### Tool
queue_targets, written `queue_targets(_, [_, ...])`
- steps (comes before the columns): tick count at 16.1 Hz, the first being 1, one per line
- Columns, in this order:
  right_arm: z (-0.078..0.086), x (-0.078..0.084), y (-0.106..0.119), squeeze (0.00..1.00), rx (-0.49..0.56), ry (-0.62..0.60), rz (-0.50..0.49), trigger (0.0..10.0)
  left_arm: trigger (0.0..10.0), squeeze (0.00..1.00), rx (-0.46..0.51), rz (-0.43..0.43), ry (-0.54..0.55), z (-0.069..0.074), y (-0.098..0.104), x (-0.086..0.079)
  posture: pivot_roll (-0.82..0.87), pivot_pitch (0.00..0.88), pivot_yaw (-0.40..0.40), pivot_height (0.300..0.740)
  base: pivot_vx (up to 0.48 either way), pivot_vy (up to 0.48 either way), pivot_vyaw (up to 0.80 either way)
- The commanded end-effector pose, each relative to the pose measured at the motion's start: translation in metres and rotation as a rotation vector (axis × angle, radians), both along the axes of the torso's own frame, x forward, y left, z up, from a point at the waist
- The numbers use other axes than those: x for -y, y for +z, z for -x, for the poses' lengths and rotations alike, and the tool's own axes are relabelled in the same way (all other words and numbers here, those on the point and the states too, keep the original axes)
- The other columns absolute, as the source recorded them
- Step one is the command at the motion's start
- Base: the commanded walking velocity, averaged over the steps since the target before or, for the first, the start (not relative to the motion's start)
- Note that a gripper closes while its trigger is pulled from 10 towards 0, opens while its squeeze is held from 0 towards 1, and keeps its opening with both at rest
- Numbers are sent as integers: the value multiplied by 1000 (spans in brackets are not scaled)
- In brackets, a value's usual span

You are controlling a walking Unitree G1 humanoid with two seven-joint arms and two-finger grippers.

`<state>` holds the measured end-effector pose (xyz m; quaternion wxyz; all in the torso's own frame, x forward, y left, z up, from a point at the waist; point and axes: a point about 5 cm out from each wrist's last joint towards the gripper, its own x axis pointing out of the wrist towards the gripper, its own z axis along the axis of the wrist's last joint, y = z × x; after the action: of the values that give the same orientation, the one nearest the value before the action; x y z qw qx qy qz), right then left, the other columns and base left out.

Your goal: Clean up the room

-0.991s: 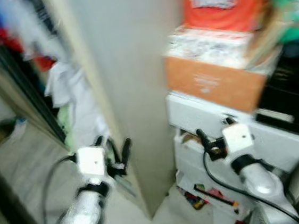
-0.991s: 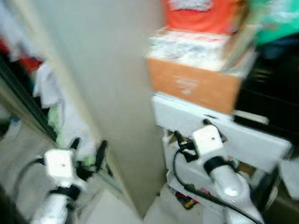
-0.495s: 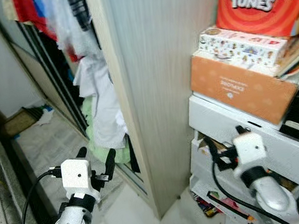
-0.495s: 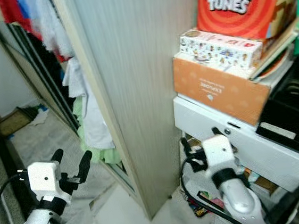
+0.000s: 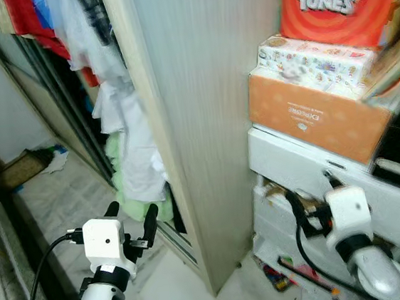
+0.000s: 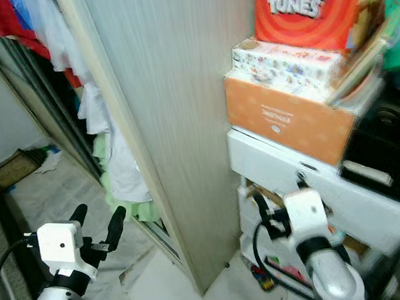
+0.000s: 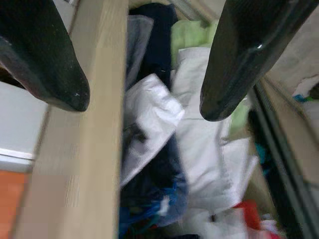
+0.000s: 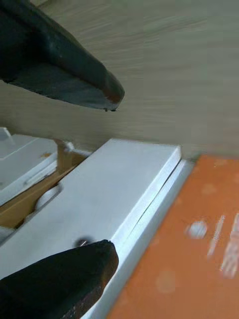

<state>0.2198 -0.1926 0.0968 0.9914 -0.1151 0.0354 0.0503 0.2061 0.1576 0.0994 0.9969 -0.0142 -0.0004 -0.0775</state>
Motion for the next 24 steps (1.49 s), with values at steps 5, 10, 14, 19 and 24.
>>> queue_targets(5, [-2,-3,6,0,13,20,3,10000,10000,0,-10,-10,9,1,1,-4,-179,0,55,740,0,0,800])
queue_targets(10, [-3,-3,6,0,9,28,7,10000,10000,0,-6,-16,15,1,0,-3,-178,0,50,740,0,0,800])
queue_targets(14, [-4,-3,5,0,7,34,8,10000,10000,0,-9,-21,20,1,0,-3,-178,0,46,740,0,0,800])
queue_targets(19, [-3,-3,5,0,1,41,12,10000,10000,0,-10,-24,13,-1,-1,-1,-183,0,48,740,0,0,800])
queue_targets(24, [-3,-2,4,0,-2,42,14,10000,10000,0,-14,-21,2,-1,-1,2,-185,0,46,740,0,0,800])
